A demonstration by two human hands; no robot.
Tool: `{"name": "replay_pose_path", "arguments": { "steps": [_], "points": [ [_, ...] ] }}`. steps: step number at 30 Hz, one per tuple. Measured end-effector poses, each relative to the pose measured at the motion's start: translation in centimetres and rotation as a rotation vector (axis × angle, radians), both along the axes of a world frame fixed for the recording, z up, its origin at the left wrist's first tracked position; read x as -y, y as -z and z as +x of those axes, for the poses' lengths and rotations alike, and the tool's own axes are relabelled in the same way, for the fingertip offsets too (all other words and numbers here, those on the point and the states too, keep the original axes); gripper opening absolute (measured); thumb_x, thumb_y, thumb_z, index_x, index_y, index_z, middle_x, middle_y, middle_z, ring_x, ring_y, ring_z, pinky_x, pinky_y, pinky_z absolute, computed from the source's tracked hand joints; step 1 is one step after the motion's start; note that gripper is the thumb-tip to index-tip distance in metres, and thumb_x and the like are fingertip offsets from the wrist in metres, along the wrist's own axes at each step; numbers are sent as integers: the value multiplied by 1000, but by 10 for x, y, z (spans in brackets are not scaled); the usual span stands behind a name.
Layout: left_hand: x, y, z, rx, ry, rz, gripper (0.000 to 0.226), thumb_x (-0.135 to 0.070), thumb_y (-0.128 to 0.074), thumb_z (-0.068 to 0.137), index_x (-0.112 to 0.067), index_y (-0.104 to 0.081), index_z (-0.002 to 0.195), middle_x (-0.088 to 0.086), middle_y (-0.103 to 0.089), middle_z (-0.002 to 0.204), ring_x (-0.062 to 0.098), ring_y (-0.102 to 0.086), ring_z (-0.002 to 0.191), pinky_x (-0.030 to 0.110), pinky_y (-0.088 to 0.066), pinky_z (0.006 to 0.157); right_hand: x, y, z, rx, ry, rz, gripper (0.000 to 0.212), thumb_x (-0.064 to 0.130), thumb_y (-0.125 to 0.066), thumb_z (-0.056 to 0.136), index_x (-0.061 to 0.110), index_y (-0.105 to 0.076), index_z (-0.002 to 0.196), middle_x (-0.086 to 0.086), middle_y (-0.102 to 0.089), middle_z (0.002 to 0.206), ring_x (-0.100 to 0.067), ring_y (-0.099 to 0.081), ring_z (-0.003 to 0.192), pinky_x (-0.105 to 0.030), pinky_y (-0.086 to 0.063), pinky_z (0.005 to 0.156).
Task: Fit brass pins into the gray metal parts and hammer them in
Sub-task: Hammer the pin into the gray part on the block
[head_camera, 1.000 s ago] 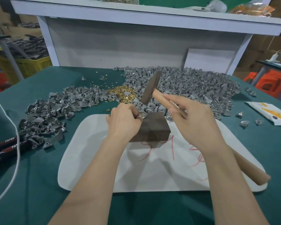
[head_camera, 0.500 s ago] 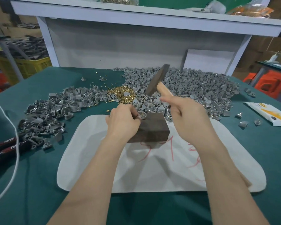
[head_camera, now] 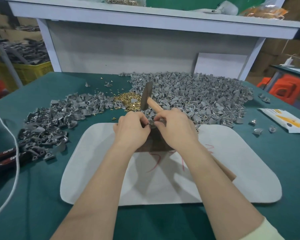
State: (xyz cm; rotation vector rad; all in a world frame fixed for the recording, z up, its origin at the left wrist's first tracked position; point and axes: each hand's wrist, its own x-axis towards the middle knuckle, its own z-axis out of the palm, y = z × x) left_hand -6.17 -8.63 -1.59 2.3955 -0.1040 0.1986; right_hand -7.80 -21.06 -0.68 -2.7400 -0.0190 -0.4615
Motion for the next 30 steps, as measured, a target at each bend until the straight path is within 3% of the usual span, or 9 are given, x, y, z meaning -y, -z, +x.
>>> {"name": "replay_pose_path", "arguments": {
  "steps": [15,23,30],
  "points": [
    [1,-1,0,-11,-11,6,14,-27,-65,84,-31,-54,76,-3,-66,101,27,-54,112,42,-42,96,1,4,7,37,-62,-44,6,31,-56,91,33,-62,91,3,-45,87,-28,-57,92,-29,-33,69],
    [1,0,0,-4,-13,-4,18,-29,-66,84,-31,-52,72,-3,-66,100,28,-53,112,42,-41,96,0,7,8,84,-78,-51,11,31,-56,91,37,-59,100,3,-45,87,-29,-56,90,-30,-33,67],
    [1,0,0,5,7,5,10,-26,-64,86,-29,-55,80,0,-66,104,29,-53,111,41,-41,94,1,7,13,49,-80,-50,23,27,-55,91,41,-56,110,5,-44,87,-26,-55,90,-29,-31,67]
  ]
}}
